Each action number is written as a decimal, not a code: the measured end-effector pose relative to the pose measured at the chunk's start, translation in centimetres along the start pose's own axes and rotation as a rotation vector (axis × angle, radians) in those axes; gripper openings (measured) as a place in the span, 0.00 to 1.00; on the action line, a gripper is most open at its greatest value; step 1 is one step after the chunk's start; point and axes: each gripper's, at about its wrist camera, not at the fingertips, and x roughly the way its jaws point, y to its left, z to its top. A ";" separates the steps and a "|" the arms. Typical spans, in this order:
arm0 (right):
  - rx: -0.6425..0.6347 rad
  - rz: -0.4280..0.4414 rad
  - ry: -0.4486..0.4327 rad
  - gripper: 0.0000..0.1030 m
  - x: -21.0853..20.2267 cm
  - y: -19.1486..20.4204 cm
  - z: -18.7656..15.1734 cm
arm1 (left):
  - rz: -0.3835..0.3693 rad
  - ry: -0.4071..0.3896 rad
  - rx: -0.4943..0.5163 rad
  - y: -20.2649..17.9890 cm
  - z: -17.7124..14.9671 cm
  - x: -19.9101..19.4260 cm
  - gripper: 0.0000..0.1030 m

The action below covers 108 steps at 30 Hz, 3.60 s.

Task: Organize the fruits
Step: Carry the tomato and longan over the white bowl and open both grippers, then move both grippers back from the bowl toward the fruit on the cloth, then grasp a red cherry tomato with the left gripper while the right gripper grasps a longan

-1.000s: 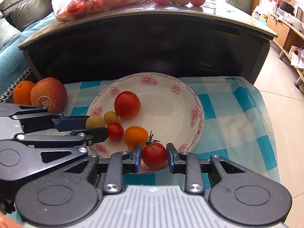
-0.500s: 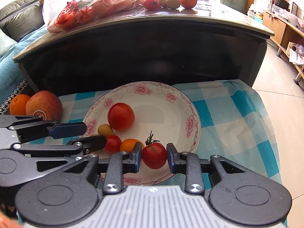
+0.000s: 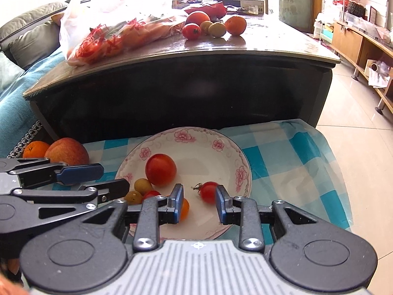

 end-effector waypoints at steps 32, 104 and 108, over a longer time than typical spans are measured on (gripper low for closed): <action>-0.044 0.080 0.153 0.31 -2.3 4.6 -7.4 | -0.011 0.172 0.007 1.0 -8.2 -0.7 0.48; -0.216 0.100 0.266 0.30 -3.1 6.3 -11.4 | 0.012 0.208 0.126 0.8 -12.5 -3.3 0.37; -0.265 0.071 0.271 0.30 -3.3 6.5 -12.5 | 0.006 0.206 0.130 0.8 -12.5 -3.3 0.44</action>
